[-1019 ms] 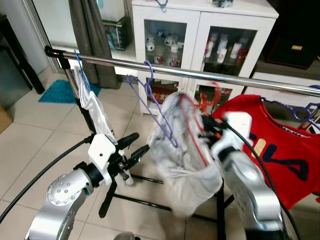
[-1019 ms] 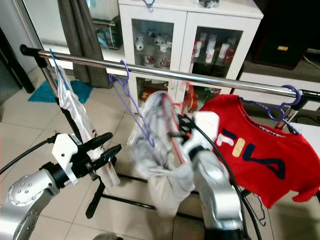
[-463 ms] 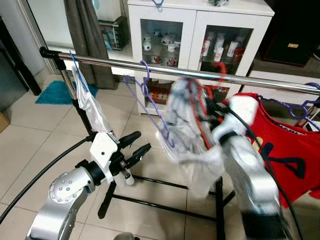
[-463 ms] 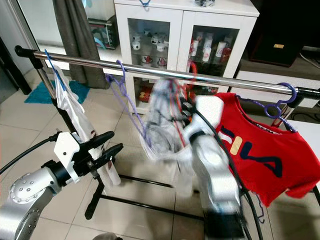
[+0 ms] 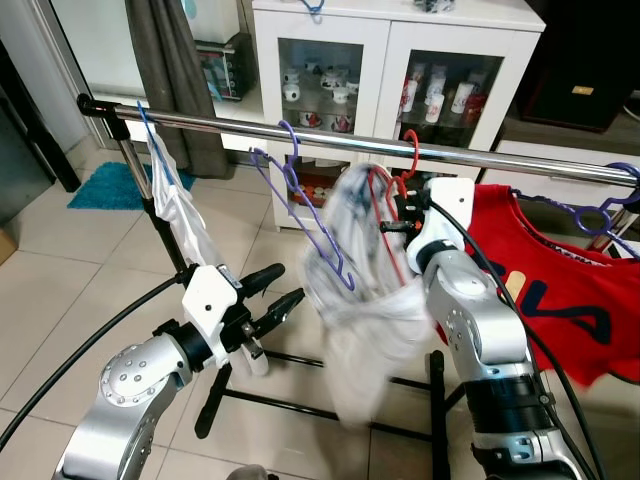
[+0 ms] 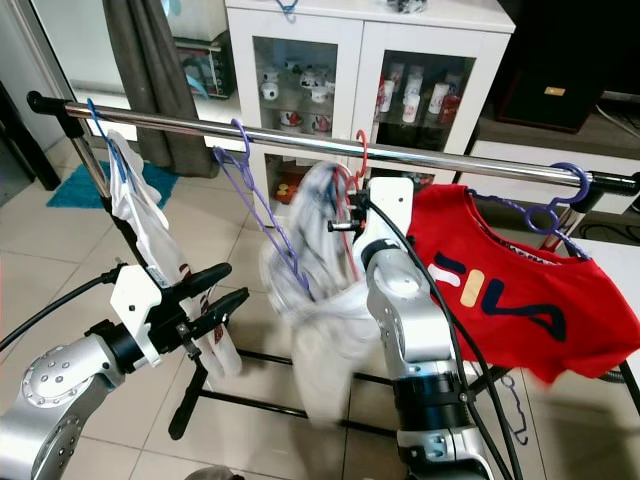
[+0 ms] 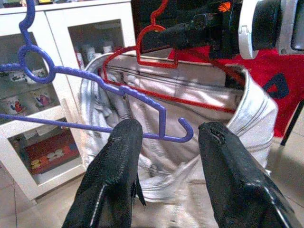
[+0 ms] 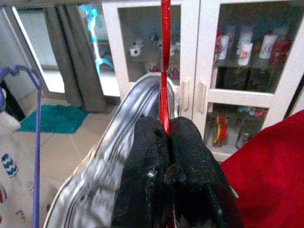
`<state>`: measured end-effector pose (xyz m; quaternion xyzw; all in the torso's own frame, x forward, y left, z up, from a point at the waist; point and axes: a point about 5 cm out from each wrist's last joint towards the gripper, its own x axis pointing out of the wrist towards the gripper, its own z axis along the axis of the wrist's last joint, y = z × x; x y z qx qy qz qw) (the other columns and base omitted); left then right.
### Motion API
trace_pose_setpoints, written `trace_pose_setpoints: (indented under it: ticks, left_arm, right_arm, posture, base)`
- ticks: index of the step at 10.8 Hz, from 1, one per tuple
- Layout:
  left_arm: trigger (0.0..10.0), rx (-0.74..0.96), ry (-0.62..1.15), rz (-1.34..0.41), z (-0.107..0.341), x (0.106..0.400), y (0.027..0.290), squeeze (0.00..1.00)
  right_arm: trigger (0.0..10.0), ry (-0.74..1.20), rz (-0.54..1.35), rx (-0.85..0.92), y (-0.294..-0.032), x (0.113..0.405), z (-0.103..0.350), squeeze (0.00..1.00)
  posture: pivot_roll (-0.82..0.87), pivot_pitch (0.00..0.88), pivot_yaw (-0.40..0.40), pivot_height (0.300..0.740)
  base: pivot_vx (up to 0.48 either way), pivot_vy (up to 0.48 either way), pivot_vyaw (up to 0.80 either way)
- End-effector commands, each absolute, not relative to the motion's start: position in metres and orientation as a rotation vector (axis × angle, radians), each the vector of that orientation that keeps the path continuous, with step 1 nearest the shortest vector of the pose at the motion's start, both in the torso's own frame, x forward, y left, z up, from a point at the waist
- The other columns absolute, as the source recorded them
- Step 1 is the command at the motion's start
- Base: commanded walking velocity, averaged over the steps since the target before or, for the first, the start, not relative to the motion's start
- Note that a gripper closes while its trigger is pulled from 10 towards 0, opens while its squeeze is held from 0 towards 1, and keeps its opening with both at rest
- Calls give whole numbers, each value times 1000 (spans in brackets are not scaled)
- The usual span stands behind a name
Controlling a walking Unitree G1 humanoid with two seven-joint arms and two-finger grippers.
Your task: Hang hanger
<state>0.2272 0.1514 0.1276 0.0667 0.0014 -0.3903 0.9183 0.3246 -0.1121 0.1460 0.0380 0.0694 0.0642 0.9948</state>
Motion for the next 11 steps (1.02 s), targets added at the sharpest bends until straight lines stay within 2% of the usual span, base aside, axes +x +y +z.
trace_pose_setpoints:
  ticks: [1,2,3,4,6,8,9,11]
  left_arm:
    - [10000,159,-5,-818,130,228,150,0]
    - [10000,162,-6,-818,130,228,150,0]
    - [10000,162,-4,-819,130,228,150,0]
    - [10000,164,-4,-807,129,230,150,0]
    - [10000,154,-2,-786,128,230,151,0]
    - [10000,122,1,-745,127,232,152,0]
    - [10000,125,3,-733,126,233,152,0]
    - [10000,128,-1,-713,125,236,151,0]
  right_arm:
    - [10000,126,125,61,-113,329,153,0]
    - [10000,137,164,60,-109,324,150,0]
    - [10000,129,176,78,-109,321,151,584]
    - [10000,79,208,122,-111,313,157,1000]
    - [10000,1,258,165,-116,304,166,1000]
    - [10000,-74,377,245,-131,277,171,1000]
    - [10000,-70,467,232,-148,259,171,1000]
    - [10000,-77,506,201,-170,248,176,1000]
  posture:
    - [121,0,2,740]
    - [120,0,5,740]
    - [120,0,6,740]
    - [117,0,10,740]
    - [112,0,13,740]
    - [105,0,12,740]
    - [93,0,19,740]
    - [81,0,23,740]
  base:
    - [0,0,0]
    - [0,0,0]
    - [0,0,0]
    - [0,0,0]
    - [0,0,0]
    - [0,0,0]
    - [0,0,0]
    - [0,0,0]
